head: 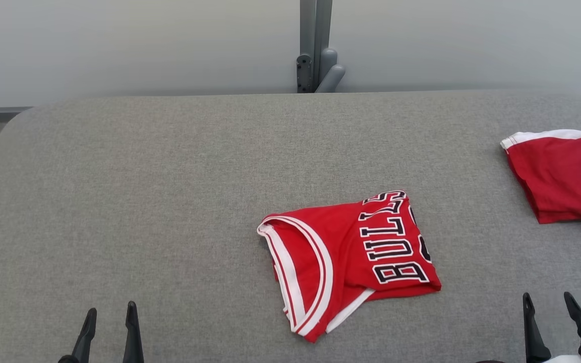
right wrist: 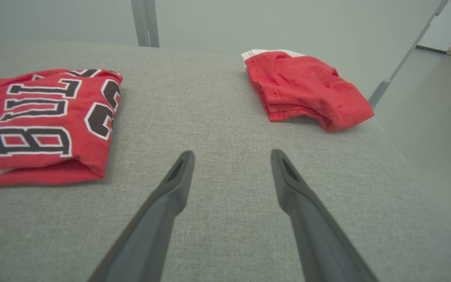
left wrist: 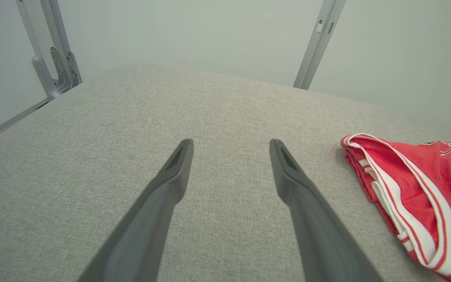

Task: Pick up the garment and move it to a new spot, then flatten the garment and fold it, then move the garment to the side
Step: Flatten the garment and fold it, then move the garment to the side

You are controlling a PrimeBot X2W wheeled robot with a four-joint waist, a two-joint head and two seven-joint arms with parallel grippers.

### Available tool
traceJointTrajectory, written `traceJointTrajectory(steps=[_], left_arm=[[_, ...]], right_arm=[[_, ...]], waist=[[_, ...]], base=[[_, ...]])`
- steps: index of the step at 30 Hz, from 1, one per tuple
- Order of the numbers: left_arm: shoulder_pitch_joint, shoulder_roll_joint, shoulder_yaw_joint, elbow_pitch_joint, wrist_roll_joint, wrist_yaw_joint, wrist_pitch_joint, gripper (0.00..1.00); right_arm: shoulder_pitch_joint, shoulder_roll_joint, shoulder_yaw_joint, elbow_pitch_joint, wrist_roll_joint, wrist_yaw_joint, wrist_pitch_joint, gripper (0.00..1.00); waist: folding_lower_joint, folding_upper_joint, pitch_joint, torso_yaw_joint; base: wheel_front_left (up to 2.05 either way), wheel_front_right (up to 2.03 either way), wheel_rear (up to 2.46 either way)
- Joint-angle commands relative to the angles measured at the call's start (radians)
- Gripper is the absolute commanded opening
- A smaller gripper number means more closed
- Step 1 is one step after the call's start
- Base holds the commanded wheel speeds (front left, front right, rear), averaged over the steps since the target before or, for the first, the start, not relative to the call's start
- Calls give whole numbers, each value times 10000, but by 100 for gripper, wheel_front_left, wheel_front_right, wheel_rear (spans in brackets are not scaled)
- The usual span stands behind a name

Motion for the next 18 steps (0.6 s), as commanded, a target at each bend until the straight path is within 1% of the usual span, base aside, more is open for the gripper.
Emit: traceJointTrajectory(steps=[1, 4, 8, 12, 14, 15, 16, 18], left_arm=[[194, 34, 41, 2, 38, 26, -24, 100], [220, 32, 78, -50, 70, 23, -22, 100], [248, 32, 99, -110, 100, 20, -24, 100], [274, 32, 89, -163, 142, 16, -24, 100], [285, 32, 69, -182, 159, 14, -24, 100], [293, 32, 53, -200, 159, 14, -24, 100], [293, 32, 31, -213, 154, 13, -22, 100], [262, 32, -32, -224, 159, 12, -24, 100]], right_arm=[[177, -41, -41, 172, -35, -9, -14, 100], [269, -61, -127, 406, -16, -9, -14, 100], [173, -47, -52, 416, -13, -9, -14, 100], [-200, -57, 198, 274, 377, -9, -14, 100], [-476, -58, 547, 479, 866, -9, -14, 100], [-620, -196, 939, 718, 1086, -9, -14, 100], [-859, -433, 1537, 950, 1332, -7, 110, 100], [-1516, -959, 2609, 1212, 2114, -10, 822, 100]], waist=[[0, 1, -102, -76], [0, 1, -140, -91], [0, 1, -176, -88], [0, 1, -202, -58], [0, 1, -206, -32], [0, 1, -199, -14], [0, 1, -180, 8], [0, 1, -104, 51]], base=[[0, 0, 0], [0, 0, 0], [0, 0, 0], [0, 0, 0], [0, 0, 0], [0, 0, 0], [0, 0, 0], [0, 0, 0]])
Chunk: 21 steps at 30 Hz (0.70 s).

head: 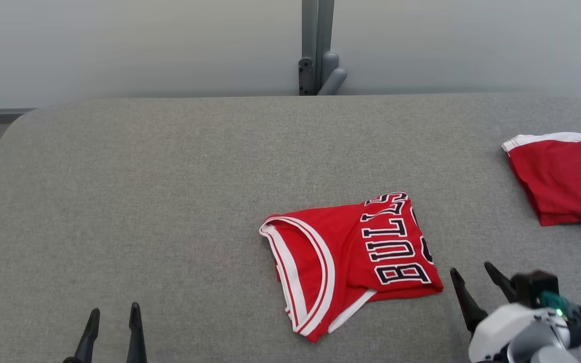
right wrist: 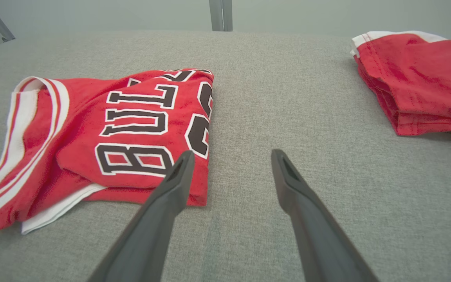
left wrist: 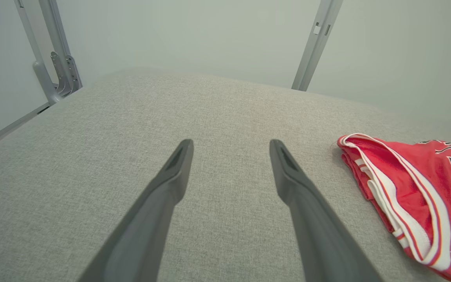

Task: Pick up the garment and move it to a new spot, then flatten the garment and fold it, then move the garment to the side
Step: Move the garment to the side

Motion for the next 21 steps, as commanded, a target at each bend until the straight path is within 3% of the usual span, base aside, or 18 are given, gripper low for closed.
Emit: traceJointTrajectory(steps=[1, 5, 11, 19, 20, 21], left_arm=[[79, 27, -72, -11, 60, 11, -22, 100], [-140, 32, -200, 17, 121, 7, -24, 100], [-529, 30, -478, 91, 38, 2, -24, 100], [-1186, 29, -783, 153, -93, -2, -24, 100], [-1260, 29, -798, 153, -102, -2, -22, 100], [-1328, 30, -784, 139, -128, -3, -24, 100]], right_arm=[[-657, -467, 638, 44, 662, -12, 743, 100], [-1923, -1301, 2054, 15, 2379, -12, 3058, 100], [-3487, -1779, 2550, 722, 3820, -9, 5059, 100], [-4712, -1109, 2690, 2906, 5297, -9, 6030, 100], [-4807, -1019, 2794, 3021, 5456, -7, 6075, 95], [-4901, -890, 2867, 3060, 5643, -6, 6035, 3]], waist=[[0, 1, 112, 71], [0, 1, 406, 248], [0, 1, 954, 657], [0, 1, 1690, 1012], [0, 1, 1769, 974], [0, 1, 1839, 905]], base=[[0, 0, 0], [0, 0, 0], [0, 0, 0], [0, 0, 0], [0, 0, 0], [0, 0, 0]])
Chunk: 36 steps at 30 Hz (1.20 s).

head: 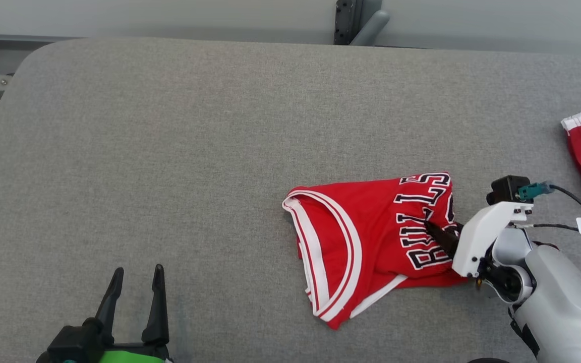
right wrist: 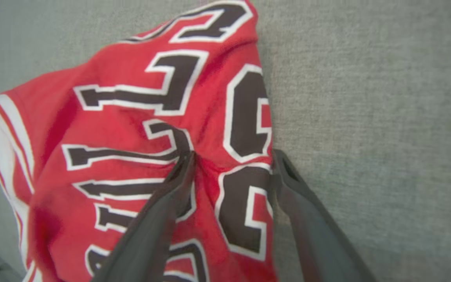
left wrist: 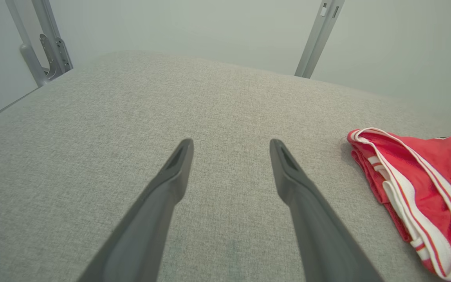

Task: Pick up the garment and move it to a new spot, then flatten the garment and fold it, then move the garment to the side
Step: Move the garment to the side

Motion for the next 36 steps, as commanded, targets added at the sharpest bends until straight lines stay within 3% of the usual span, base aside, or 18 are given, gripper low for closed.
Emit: traceJointTrajectory(steps=[1, 10, 16, 28, 36], left_arm=[[-214, 34, 61, -54, -97, -1, -26, 100], [-723, 31, 50, -438, 58, -2, -26, 100], [-1238, 263, -180, -519, 167, -2, -24, 100], [-941, 482, 169, -785, 187, -1, -26, 100], [-890, 655, 260, -836, 222, -2, -26, 100]], right_arm=[[-97, 324, 276, 77, 452, 1, 26, 0], [-1633, -497, 916, -316, 944, -6, -618, 0], [-3239, -1596, 595, 5, 679, -3, -240, 0], [-4721, -3006, -595, -1316, 484, -3, 1851, 0], [-4455, -3101, -2003, -1763, -254, -3, 2789, 0]], waist=[[0, 0, 369, -98], [0, 0, 1246, -1470], [0, 0, 1808, -2127], [0, 0, 2046, -2643], [0, 0, 2064, -2611]], base=[[0, 0, 0], [0, 0, 0], [0, 0, 0], [0, 0, 0], [0, 0, 0]])
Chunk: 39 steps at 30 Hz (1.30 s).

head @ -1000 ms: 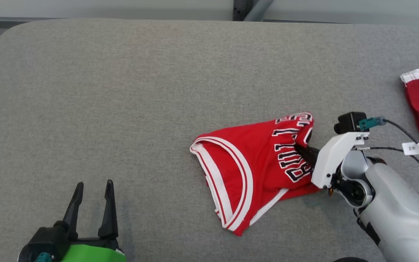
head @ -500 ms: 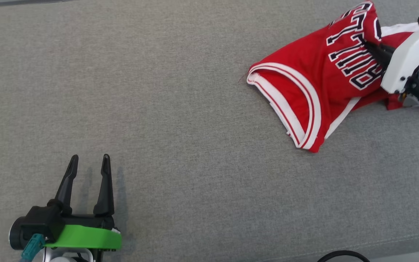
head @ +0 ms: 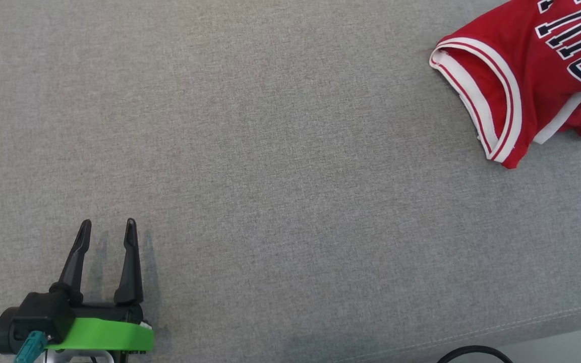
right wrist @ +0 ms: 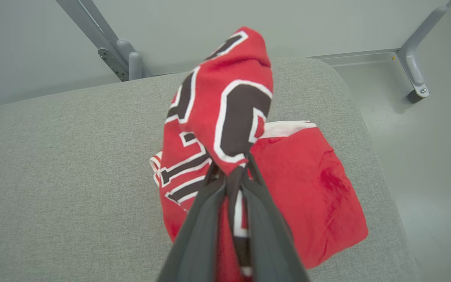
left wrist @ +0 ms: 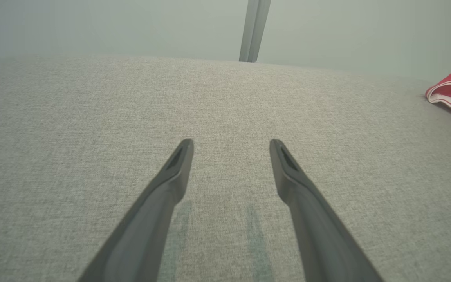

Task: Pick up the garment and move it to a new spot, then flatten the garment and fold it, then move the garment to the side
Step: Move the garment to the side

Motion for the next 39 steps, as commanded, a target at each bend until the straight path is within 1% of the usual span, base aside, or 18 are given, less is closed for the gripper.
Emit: traceJointTrajectory(steps=[1, 7, 10, 11, 12, 13, 15, 17, 18, 19, 20, 24, 29, 31, 36, 38, 39], left_arm=[[68, 80, 12, -10, 72, 0, -22, 100], [52, 223, -84, -33, 118, 0, -22, 100], [35, 285, -117, -16, 117, 0, -24, 100], [31, 307, -115, 2, 106, 0, -24, 100], [40, 331, -106, 21, 97, 0, -24, 100], [59, 347, -139, 52, 100, 0, -22, 100], [59, 363, -181, 69, 104, 0, -24, 100], [36, 332, -183, 85, 98, 5, -24, 100], [36, 332, -183, 85, 98, 5, -24, 100], [29, 301, -187, 89, 94, 5, -22, 100], [32, 270, -177, 104, 86, 5, -24, 100], [175, 140, -94, 173, 46, 5, -24, 100], [482, -148, 158, 303, -50, 5, -22, 100], [632, -242, 233, 401, -53, 5, -24, 100], [999, -478, 513, 718, -100, 16, -24, 100], [1142, -511, 586, 832, -40, 36, -24, 100], [1227, -529, 632, 879, -6, 64, -22, 100]], right_arm=[[139, 13, -209, -75, -173, -5, 67, 0], [380, 147, -1288, -18, -863, -7, 389, 0], [527, 142, -1785, 152, -1527, -5, 199, 0], [581, 172, -1879, 191, -1850, -5, -28, 0], [653, 210, -1991, 261, -2215, -7, -328, 52], [762, 290, -2025, 329, -2549, -7, -619, 100], [832, 553, -2161, 361, -3078, -7, -1610, 100], [887, 805, -2518, 596, -3547, -8, -2557, 100], [887, 805, -2518, 596, -3547, -8, -2557, 100], [1002, 968, -2521, 710, -3712, -8, -2818, 100], [1105, 1109, -2350, 753, -3794, -8, -3008, 100], [1376, 1134, -1924, 371, -3873, -8, -4144, 100], [2365, 1375, -1594, -354, -3883, -8, -5746, 100], [2943, 1464, -1467, -673, -3855, -8, -6270, 100], [5003, 1927, -1803, -1404, -4034, -8, -7503, 100], [5967, 2270, -2170, -1625, -4281, -8, -7982, 100], [6437, 2582, -2353, -1709, -4317, -8, -8196, 100]], waist=[[0, 0, 4, 16], [0, 0, 122, 114], [0, 0, 224, 183], [0, 0, 258, 193], [0, 0, 290, 193], [0, 0, 307, 195], [0, 0, 337, 219], [0, 0, 349, 249], [0, 0, 349, 249], [0, 0, 337, 264], [0, 0, 312, 274], [0, 0, 63, 317], [0, 0, -686, 390], [0, 0, -1082, 463], [0, 0, -2148, 886], [0, 0, -2504, 1100], [0, 0, -2656, 1182]], base=[[0, 0, 0], [0, 0, 0], [0, 0, 0], [0, 0, 0], [0, 0, 0], [0, 0, 0], [0, 0, 0], [0, 0, 0], [0, 0, 0], [0, 0, 0], [0, 0, 0], [0, 0, 0], [0, 0, 0], [0, 0, 0], [0, 0, 0], [0, 0, 0], [0, 0, 0]])
